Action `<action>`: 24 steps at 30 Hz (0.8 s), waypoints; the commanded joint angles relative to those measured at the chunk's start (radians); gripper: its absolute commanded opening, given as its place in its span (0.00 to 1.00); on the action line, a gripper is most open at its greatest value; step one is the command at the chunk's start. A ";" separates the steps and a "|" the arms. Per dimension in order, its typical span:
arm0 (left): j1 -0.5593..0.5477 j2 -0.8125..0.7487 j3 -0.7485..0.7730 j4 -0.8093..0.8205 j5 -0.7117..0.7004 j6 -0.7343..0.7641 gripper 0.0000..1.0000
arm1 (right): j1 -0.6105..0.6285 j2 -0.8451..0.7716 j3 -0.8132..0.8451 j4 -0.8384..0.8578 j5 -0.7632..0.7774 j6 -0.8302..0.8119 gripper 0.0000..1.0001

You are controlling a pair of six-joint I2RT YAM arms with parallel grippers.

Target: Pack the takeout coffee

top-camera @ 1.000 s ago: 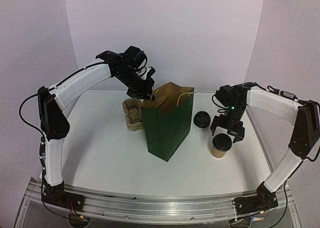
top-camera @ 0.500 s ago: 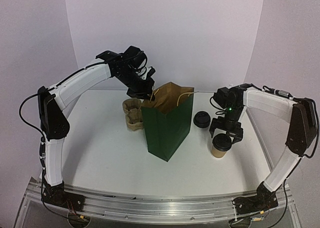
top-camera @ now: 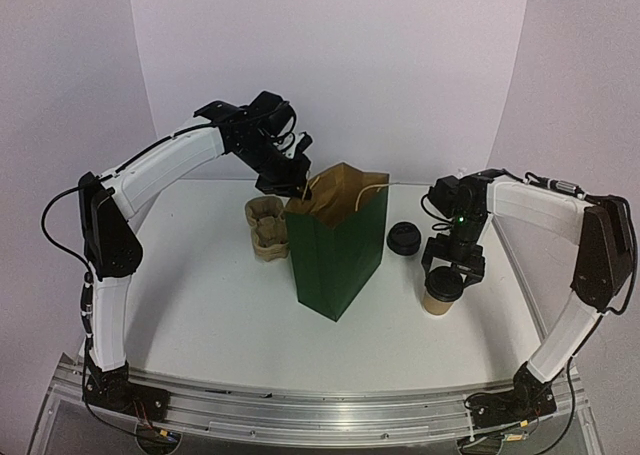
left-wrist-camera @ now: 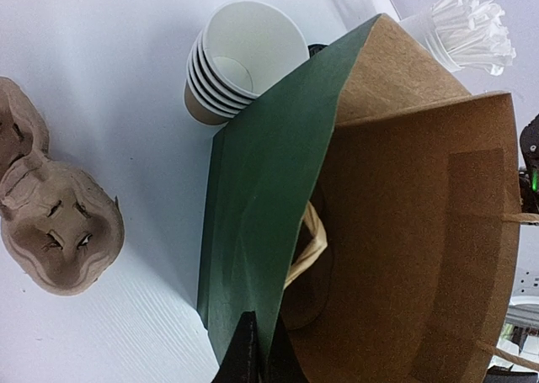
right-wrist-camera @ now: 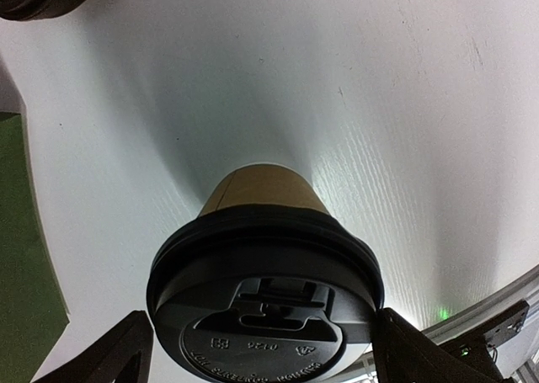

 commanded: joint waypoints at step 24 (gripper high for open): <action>-0.003 0.022 0.065 0.001 -0.002 0.024 0.00 | -0.012 -0.028 -0.045 0.025 -0.017 -0.009 0.85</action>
